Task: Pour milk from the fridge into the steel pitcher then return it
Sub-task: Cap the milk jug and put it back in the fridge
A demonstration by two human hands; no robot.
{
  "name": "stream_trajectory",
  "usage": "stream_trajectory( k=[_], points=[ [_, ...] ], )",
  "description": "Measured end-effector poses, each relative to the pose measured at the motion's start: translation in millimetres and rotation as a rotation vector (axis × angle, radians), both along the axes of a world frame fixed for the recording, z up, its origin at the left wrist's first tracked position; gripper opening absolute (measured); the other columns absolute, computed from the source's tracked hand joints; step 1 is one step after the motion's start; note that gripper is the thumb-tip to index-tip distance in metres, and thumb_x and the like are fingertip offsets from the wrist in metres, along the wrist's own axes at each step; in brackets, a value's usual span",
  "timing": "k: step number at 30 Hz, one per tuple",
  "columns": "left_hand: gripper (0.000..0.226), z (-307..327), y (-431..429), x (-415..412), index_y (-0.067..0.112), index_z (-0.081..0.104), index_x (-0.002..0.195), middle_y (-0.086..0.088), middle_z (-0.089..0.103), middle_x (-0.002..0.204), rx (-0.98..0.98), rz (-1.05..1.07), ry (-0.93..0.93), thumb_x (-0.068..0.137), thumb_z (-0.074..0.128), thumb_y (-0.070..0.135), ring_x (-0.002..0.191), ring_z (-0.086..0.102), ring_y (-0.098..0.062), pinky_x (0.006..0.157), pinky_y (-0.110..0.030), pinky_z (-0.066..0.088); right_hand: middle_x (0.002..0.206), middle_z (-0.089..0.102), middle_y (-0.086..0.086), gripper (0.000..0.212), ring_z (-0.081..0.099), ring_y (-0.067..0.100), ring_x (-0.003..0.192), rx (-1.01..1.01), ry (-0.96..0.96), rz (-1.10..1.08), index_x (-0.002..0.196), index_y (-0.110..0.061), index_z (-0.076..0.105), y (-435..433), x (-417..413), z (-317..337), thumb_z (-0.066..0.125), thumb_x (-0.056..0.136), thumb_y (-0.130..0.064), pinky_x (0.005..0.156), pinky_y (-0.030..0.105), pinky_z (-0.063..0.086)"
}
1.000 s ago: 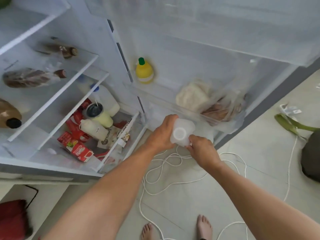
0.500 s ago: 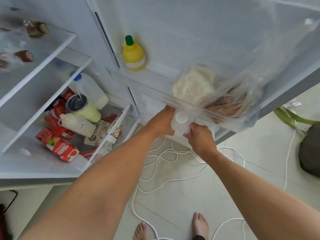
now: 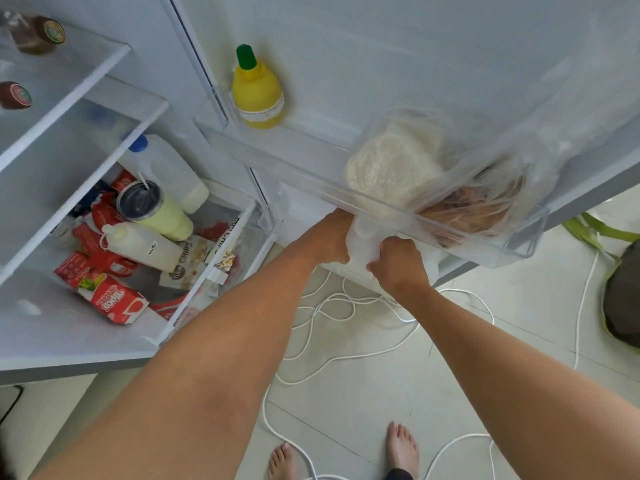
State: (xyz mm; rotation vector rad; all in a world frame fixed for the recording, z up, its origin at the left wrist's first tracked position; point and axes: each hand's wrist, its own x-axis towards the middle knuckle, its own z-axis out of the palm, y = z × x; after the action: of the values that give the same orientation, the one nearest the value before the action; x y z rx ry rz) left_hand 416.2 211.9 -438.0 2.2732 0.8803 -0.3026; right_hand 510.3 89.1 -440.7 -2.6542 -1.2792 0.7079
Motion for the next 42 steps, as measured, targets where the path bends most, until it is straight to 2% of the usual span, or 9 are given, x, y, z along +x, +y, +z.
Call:
stream_trajectory(
  k=[3, 9, 13, 18, 22, 30, 35, 38, 42],
  points=[
    [0.076, -5.6, -0.9, -0.7, 0.009, 0.043, 0.142, -0.013, 0.05, 0.142, -0.019, 0.008, 0.001, 0.075, 0.076, -0.003, 0.128, 0.053, -0.031, 0.096, -0.033, 0.046, 0.121, 0.064, 0.013, 0.042, 0.058, 0.027, 0.115, -0.01, -0.01, 0.016, 0.121, -0.003, 0.056, 2.0, -2.1, -2.7, 0.065, 0.092, -0.032, 0.095, 0.029, 0.041],
    [0.074, -9.4, -0.5, -2.8, 0.01, 0.046, 0.137, -0.011, 0.056, 0.133, -0.047, 0.043, 0.015, 0.071, 0.074, -0.007, 0.118, 0.06, -0.03, 0.087, -0.032, 0.05, 0.131, 0.056, 0.014, 0.046, 0.052, 0.028, 0.123, -0.023, 0.009, 0.042, 0.129, -0.001, 0.05, 1.0, -4.3, -2.4, 0.055, 0.098, -0.034, 0.1, 0.028, 0.034],
    [0.09, -0.8, -3.8, -11.7, 0.012, 0.035, 0.149, -0.01, 0.047, 0.146, -0.099, 0.035, 0.032, 0.07, 0.076, -0.005, 0.131, 0.051, -0.029, 0.102, -0.04, 0.048, 0.131, 0.057, 0.014, 0.049, 0.053, 0.027, 0.123, -0.022, 0.087, -0.005, 0.13, -0.002, 0.051, -3.0, -6.0, 2.9, 0.058, 0.096, -0.036, 0.101, 0.027, 0.035],
    [0.108, 19.0, -14.4, -43.1, 0.017, 0.026, 0.153, -0.009, 0.045, 0.147, -0.159, 0.143, -0.028, 0.061, 0.082, 0.009, 0.136, 0.045, -0.027, 0.108, -0.043, 0.044, 0.124, 0.064, 0.013, 0.047, 0.059, 0.027, 0.116, -0.014, 0.221, -0.036, 0.128, -0.004, 0.055, -22.5, -10.8, 24.5, 0.067, 0.089, -0.027, 0.098, 0.03, 0.043],
    [0.107, 53.9, -32.2, -75.6, 0.014, 0.011, 0.16, -0.01, 0.032, 0.16, -0.176, 0.23, 0.074, 0.08, 0.081, 0.023, 0.145, 0.035, -0.026, 0.115, -0.034, 0.034, 0.13, 0.061, 0.013, 0.05, 0.056, 0.028, 0.12, -0.065, 0.227, 0.089, 0.135, -0.009, 0.052, -37.5, -16.6, 60.3, 0.065, 0.09, -0.027, 0.097, 0.029, 0.042],
    [0.068, 170.3, -78.8, -124.0, 0.018, 0.041, 0.147, -0.003, 0.049, 0.15, -0.152, 0.441, 0.063, 0.09, 0.069, 0.041, 0.135, 0.048, -0.022, 0.099, -0.027, 0.038, 0.13, 0.06, 0.013, 0.054, 0.056, 0.027, 0.119, -0.127, 0.215, 0.361, 0.137, -0.014, 0.05, -59.5, -31.9, 170.1, 0.067, 0.09, -0.032, 0.097, 0.033, 0.046],
    [0.058, 261.9, -103.8, -143.5, 0.021, 0.044, 0.147, -0.002, 0.05, 0.15, -0.094, 0.584, 0.013, 0.096, 0.059, 0.046, 0.133, 0.052, -0.027, 0.09, -0.026, 0.036, 0.133, 0.058, 0.013, 0.056, 0.056, 0.029, 0.121, -0.056, 0.157, 0.516, 0.138, -0.014, 0.049, -56.1, -37.6, 256.0, 0.067, 0.089, -0.034, 0.097, 0.033, 0.045],
    [0.067, 307.2, -113.0, -155.4, 0.02, 0.044, 0.147, 0.001, 0.052, 0.149, -0.072, 0.656, -0.013, 0.092, 0.057, 0.055, 0.13, 0.056, -0.025, 0.103, -0.032, 0.044, 0.133, 0.058, 0.013, 0.058, 0.055, 0.03, 0.121, 0.002, 0.114, 0.584, 0.139, -0.014, 0.048, -49.8, -39.3, 303.4, 0.067, 0.089, -0.037, 0.1, 0.033, 0.045],
    [0.067, 363.3, -125.9, -168.6, 0.016, 0.04, 0.152, -0.008, 0.047, 0.154, 0.039, 0.688, -0.036, 0.096, 0.057, 0.049, 0.139, 0.047, -0.026, 0.112, -0.033, 0.036, 0.131, 0.06, 0.01, 0.055, 0.057, 0.031, 0.117, 0.093, 0.036, 0.625, 0.14, -0.018, 0.048, -46.8, -47.1, 360.1, 0.063, 0.091, -0.04, 0.096, 0.037, 0.047]
  ],
)
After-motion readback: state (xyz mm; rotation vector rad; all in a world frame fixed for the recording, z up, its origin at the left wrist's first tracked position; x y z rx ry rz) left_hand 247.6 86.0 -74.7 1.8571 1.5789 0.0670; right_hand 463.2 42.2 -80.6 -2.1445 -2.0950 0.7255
